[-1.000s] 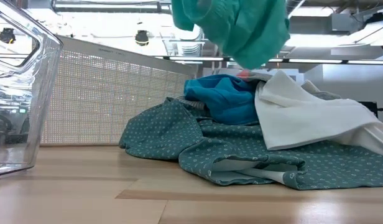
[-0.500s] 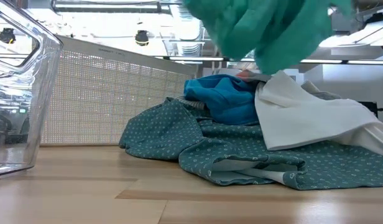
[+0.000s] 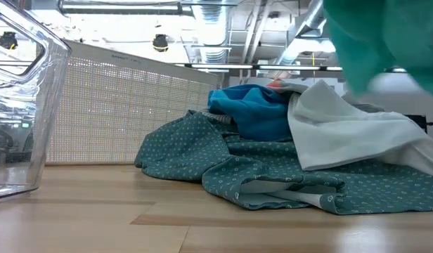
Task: Pick & Place Cloths
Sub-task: Put the green shorts into the right transparent bin
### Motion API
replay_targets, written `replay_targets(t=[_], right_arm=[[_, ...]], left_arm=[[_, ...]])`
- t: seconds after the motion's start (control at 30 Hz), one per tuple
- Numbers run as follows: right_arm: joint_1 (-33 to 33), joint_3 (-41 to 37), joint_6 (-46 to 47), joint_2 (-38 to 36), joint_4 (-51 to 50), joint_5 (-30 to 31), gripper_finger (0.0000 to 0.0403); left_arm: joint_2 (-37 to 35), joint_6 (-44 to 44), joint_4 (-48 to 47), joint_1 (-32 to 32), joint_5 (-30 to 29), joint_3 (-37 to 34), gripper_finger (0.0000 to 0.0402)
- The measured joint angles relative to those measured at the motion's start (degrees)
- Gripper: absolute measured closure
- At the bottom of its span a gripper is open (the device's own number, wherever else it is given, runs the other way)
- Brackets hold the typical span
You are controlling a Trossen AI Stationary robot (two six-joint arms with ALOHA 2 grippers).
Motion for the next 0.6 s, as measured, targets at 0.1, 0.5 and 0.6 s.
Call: replay_targets(t=[0.1, 0.5, 0.6], right_arm=[[3.92, 3.22, 1.23, -0.02, 0.21, 2.7, 0.0403], [17.17, 8.56, 29.6, 2.06, -26.34, -17.5, 0.0403], [17.45, 8.54, 30.18, 4.51, -26.02, -22.25, 0.0403]], left_arm=[[-0.59, 0.0, 0.55, 0.01, 1.96, 0.12, 0.0398], [-4.82, -1.09, -6.67, 0.48, 5.47, -1.2, 0.0398], [-6.68, -1.07, -10.26, 0.5, 5.42, -1.2, 0.0398]])
